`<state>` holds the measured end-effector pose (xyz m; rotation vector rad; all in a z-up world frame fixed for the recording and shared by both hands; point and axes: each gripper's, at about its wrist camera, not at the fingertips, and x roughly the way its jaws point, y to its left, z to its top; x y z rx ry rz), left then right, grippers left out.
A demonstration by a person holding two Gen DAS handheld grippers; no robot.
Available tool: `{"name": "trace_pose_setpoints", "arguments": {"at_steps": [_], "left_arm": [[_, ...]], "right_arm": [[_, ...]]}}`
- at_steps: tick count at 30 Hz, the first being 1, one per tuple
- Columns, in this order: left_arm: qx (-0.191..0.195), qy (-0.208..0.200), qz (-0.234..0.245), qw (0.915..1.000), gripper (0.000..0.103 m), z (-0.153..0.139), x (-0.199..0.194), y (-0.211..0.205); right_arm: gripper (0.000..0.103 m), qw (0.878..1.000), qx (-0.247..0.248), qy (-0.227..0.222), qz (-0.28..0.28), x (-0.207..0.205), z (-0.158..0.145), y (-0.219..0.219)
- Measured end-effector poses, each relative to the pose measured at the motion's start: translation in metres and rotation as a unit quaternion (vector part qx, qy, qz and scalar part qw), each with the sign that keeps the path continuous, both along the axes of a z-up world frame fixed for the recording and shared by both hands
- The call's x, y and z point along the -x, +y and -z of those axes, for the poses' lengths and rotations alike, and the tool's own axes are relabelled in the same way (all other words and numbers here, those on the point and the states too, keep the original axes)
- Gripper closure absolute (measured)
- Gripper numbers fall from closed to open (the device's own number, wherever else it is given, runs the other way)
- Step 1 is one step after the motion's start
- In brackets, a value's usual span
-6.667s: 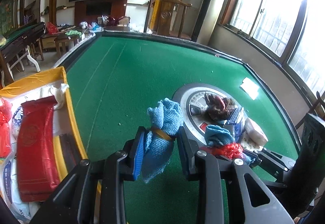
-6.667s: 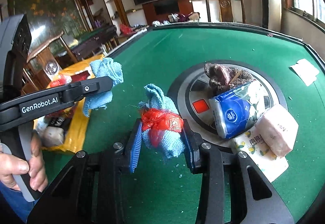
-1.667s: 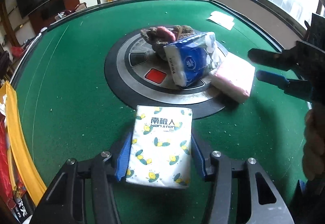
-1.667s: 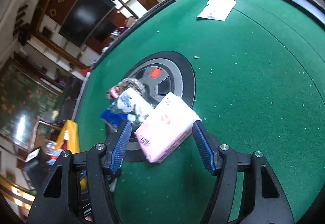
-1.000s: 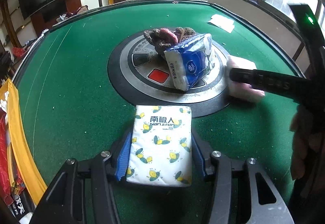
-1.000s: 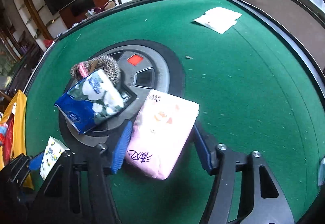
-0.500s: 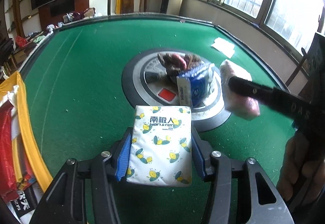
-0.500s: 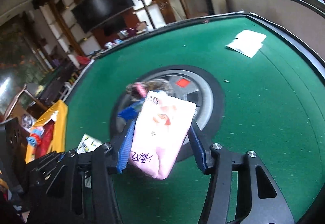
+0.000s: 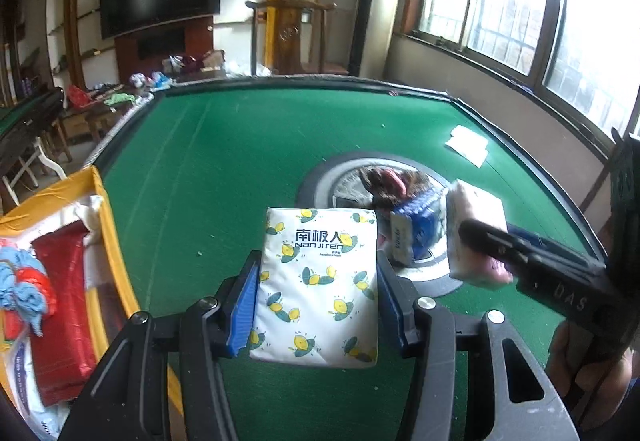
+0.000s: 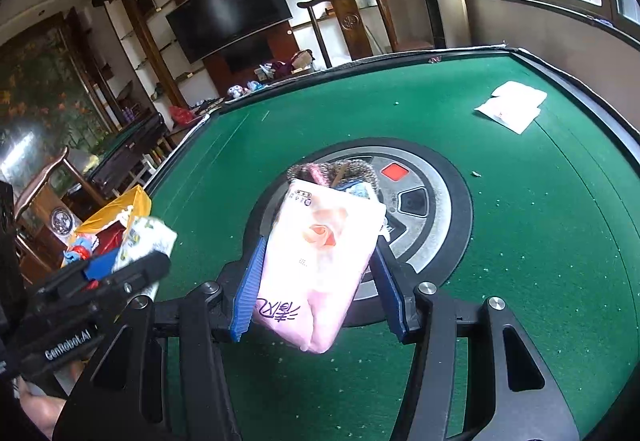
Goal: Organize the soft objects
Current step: 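Carry both tissue packs to the yellow tray and release them inside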
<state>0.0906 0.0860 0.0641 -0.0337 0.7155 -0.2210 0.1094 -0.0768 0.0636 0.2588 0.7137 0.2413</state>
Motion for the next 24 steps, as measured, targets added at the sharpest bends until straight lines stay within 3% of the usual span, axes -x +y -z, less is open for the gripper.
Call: {"name": "trace_pose_setpoints", "arguments": {"at_steps": [9, 14, 19, 24], "left_arm": [[-0.006, -0.043, -0.053, 0.9977, 0.05, -0.018, 0.004, 0.026], [0.03, -0.051, -0.084, 0.9947, 0.05, -0.028, 0.004, 0.057], [0.04, -0.06, -0.142, 0.9873, 0.05, -0.039, 0.008, 0.1], [0.047, -0.048, -0.218, 0.9737, 0.05, -0.037, 0.012, 0.157]], "right_arm": [[0.05, 0.999, 0.01, -0.007, -0.038, 0.009, -0.002, 0.034], [0.05, 0.997, 0.017, -0.018, -0.077, 0.02, -0.011, 0.067], [0.05, 0.991, 0.018, -0.018, -0.13, 0.027, -0.017, 0.109], [0.05, 0.981, 0.025, -0.014, -0.191, 0.034, -0.022, 0.165]]}}
